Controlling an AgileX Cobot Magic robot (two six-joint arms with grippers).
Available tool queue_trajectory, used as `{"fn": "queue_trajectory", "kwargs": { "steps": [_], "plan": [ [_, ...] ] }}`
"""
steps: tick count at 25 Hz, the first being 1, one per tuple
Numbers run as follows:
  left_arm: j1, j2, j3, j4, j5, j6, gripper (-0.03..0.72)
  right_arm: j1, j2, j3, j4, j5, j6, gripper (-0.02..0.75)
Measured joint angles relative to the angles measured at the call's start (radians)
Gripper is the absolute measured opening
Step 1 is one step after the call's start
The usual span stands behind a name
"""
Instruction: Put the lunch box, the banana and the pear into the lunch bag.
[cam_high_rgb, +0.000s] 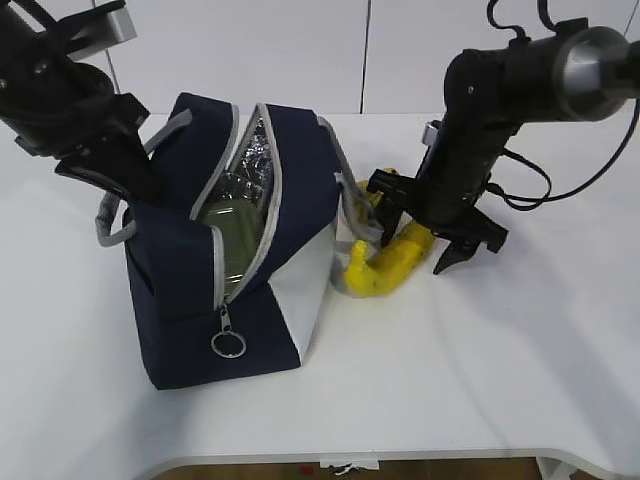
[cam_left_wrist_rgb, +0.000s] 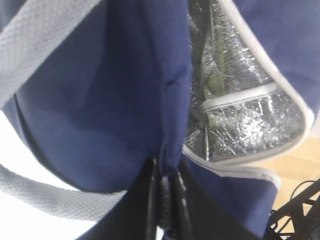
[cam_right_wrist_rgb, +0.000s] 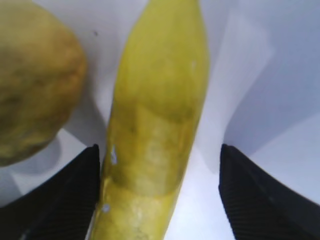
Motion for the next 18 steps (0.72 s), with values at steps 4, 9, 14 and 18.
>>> {"fn": "queue_trajectory", "kwargs": {
  "steps": [4, 9, 14, 18],
  "plan": [
    [0.0, 0.0, 0.0, 0.0, 0.0, 0.0, 0.015, 0.0, 0.004, 0.0, -0.028, 0.033, 0.0, 0.561],
    [0.0, 0.0, 0.0, 0.0, 0.0, 0.0, 0.015, 0.0, 0.004, 0.0, -0.08, 0.075, 0.0, 0.561],
    [0.0, 0.0, 0.0, 0.002, 0.0, 0.0, 0.015, 0.0, 0.005, 0.0, -0.082, 0.075, 0.002, 0.561],
    [0.0, 0.0, 0.0, 0.002, 0.0, 0.0, 0.015, 0.0, 0.005, 0.0, -0.082, 0.075, 0.002, 0.531]
  ]
}}
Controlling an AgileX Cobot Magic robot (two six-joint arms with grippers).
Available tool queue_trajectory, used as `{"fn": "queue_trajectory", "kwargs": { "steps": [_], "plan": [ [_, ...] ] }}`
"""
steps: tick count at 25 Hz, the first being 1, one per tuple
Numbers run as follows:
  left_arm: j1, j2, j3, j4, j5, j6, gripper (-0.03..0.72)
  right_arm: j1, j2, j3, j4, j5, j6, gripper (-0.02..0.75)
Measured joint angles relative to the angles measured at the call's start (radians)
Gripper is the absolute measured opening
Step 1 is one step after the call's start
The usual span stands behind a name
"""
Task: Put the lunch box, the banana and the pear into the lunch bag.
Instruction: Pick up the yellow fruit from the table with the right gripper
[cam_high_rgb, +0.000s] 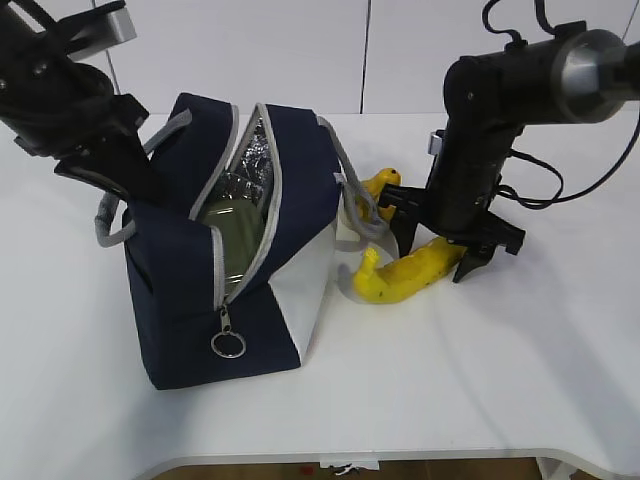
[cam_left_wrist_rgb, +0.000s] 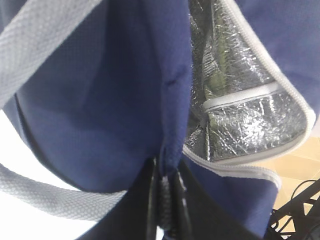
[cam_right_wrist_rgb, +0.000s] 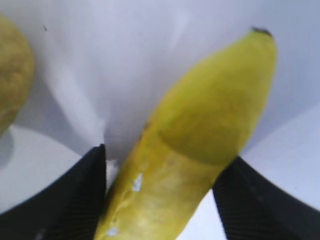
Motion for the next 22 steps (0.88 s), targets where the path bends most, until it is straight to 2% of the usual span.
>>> {"fn": "queue_trajectory", "kwargs": {
  "steps": [4, 6, 10, 13, 17, 22],
  "plan": [
    [0.0, 0.0, 0.0, 0.0, 0.0, 0.0, 0.015, 0.0, 0.0, 0.0, 0.0, 0.005, 0.0, 0.349],
    [0.0, 0.0, 0.0, 0.0, 0.0, 0.0, 0.015, 0.0, 0.0, 0.0, 0.004, 0.031, 0.0, 0.311],
    [0.0, 0.0, 0.0, 0.0, 0.0, 0.0, 0.015, 0.0, 0.001, -0.021, -0.009, 0.144, -0.022, 0.295],
    [0.0, 0.0, 0.0, 0.0, 0.0, 0.0, 0.015, 0.0, 0.001, -0.065, -0.046, 0.218, -0.11, 0.295],
    [0.0, 0.0, 0.0, 0.0, 0.0, 0.0, 0.015, 0.0, 0.001, -0.141, -0.098, 0.239, -0.241, 0.295],
    [0.0, 0.0, 0.0, 0.0, 0.0, 0.0, 0.015, 0.0, -0.033, -0.159, -0.121, 0.247, -0.343, 0.295]
  ]
}}
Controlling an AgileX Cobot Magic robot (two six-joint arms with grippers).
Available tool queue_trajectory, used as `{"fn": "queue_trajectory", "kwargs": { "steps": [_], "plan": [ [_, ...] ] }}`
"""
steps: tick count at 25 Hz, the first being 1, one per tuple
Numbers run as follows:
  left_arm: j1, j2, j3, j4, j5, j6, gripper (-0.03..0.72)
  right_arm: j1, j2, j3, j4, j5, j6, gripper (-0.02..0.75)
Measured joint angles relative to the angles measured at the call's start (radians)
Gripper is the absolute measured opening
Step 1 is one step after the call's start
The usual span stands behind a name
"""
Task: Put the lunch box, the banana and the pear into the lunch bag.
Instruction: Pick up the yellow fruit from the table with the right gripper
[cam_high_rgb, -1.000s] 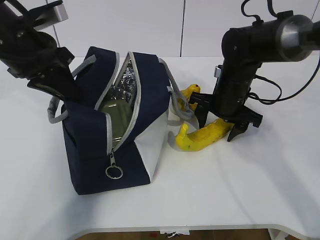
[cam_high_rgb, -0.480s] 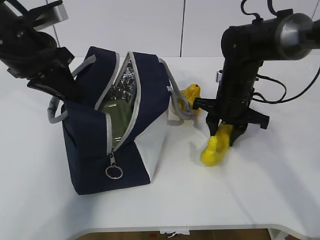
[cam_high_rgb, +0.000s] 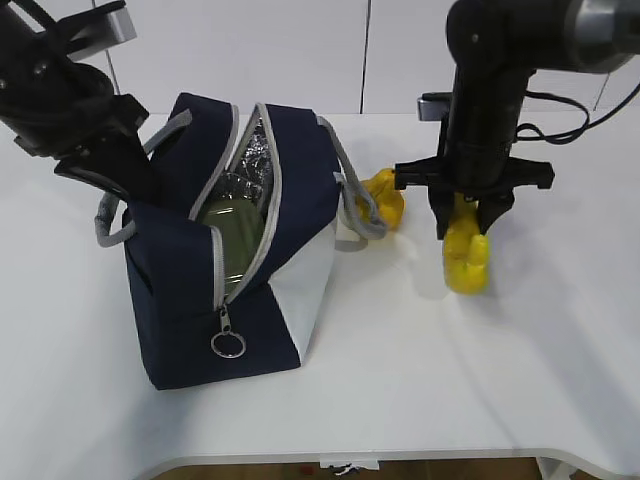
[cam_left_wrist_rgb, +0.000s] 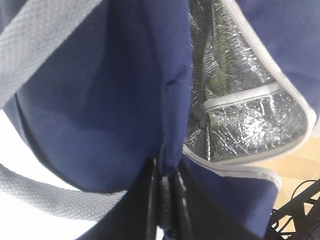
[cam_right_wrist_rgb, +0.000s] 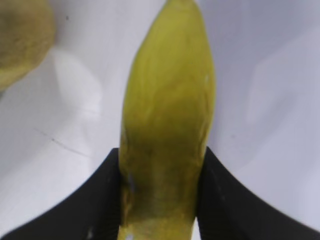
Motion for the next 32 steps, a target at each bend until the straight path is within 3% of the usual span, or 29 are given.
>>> {"fn": "queue_trajectory", "kwargs": {
  "steps": [8, 11, 18, 24, 28, 32],
  "plan": [
    [0.0, 0.0, 0.0, 0.0, 0.0, 0.0, 0.015, 0.0, -0.168, -0.07, -0.009, 0.014, -0.067, 0.294],
    [0.0, 0.0, 0.0, 0.0, 0.0, 0.0, 0.015, 0.0, -0.19, -0.169, 0.064, 0.029, -0.07, 0.294],
    [0.0, 0.0, 0.0, 0.0, 0.002, 0.0, 0.015, 0.0, -0.187, -0.265, 0.544, -0.055, -0.301, 0.293],
    [0.0, 0.0, 0.0, 0.002, 0.004, 0.0, 0.015, 0.0, -0.104, -0.266, 0.857, -0.09, -0.498, 0.293],
    [0.0, 0.0, 0.0, 0.002, 0.007, 0.0, 0.015, 0.0, -0.029, -0.266, 0.993, -0.103, -0.588, 0.293],
    [0.0, 0.0, 0.0, 0.002, 0.009, 0.0, 0.015, 0.0, 0.027, -0.266, 1.024, -0.129, -0.604, 0.293]
  ]
}}
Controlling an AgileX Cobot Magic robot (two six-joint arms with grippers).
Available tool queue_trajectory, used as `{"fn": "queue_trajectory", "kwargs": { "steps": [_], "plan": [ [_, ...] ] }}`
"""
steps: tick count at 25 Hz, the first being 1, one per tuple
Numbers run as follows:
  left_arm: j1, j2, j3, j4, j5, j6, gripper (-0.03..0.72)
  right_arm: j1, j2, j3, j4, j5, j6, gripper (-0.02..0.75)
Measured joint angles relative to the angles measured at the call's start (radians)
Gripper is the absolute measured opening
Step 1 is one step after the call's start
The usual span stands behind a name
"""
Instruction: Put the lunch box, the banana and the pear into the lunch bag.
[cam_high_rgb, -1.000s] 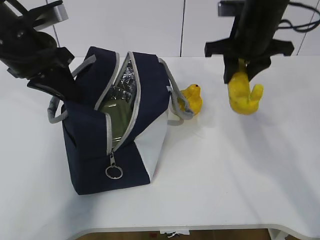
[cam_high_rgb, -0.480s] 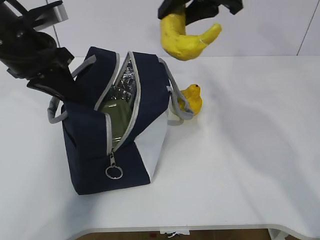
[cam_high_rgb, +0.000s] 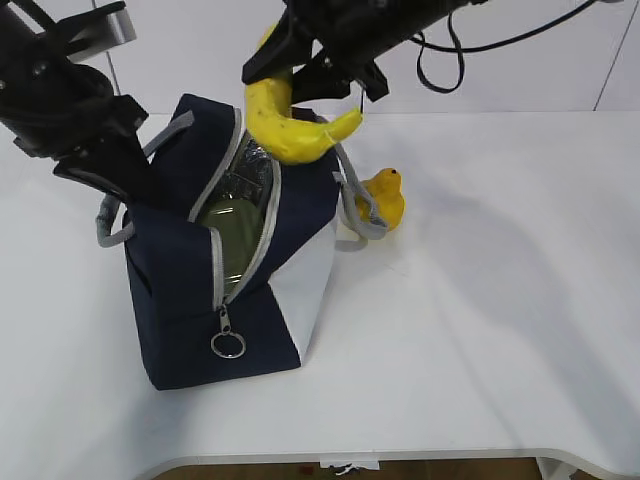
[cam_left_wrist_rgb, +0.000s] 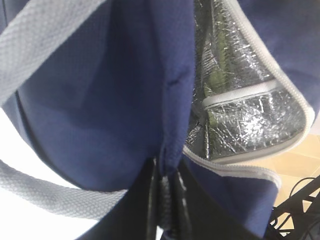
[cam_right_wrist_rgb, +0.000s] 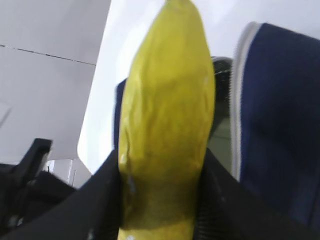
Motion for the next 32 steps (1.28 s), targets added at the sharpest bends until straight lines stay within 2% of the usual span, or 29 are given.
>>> {"fn": "queue_trajectory", "kwargs": {
  "steps": [6, 12, 19, 22, 27, 29, 32],
  "plan": [
    [0.0, 0.0, 0.0, -0.042, 0.0, 0.0, 0.015, 0.028, 0.065, 0.0, -0.004, -0.038, -0.041, 0.293],
    [0.0, 0.0, 0.0, -0.111, 0.001, 0.0, 0.015, 0.072, 0.086, 0.0, -0.086, -0.067, -0.066, 0.293],
    [0.0, 0.0, 0.0, -0.136, 0.001, 0.0, 0.015, 0.075, 0.124, 0.0, -0.105, -0.112, -0.069, 0.316],
    [0.0, -0.006, 0.0, -0.138, 0.001, 0.0, 0.015, 0.075, 0.134, 0.0, -0.105, -0.114, -0.069, 0.354],
    [0.0, -0.008, 0.0, -0.138, 0.001, 0.0, 0.015, 0.075, 0.134, -0.012, -0.12, -0.079, -0.069, 0.51],
    [0.0, -0.008, 0.0, -0.134, 0.001, 0.0, 0.015, 0.076, 0.134, -0.056, -0.177, -0.028, -0.064, 0.547],
    [0.0, -0.008, 0.0, -0.132, 0.002, 0.0, 0.015, 0.076, 0.134, -0.149, -0.278, 0.067, -0.041, 0.561]
  ]
}}
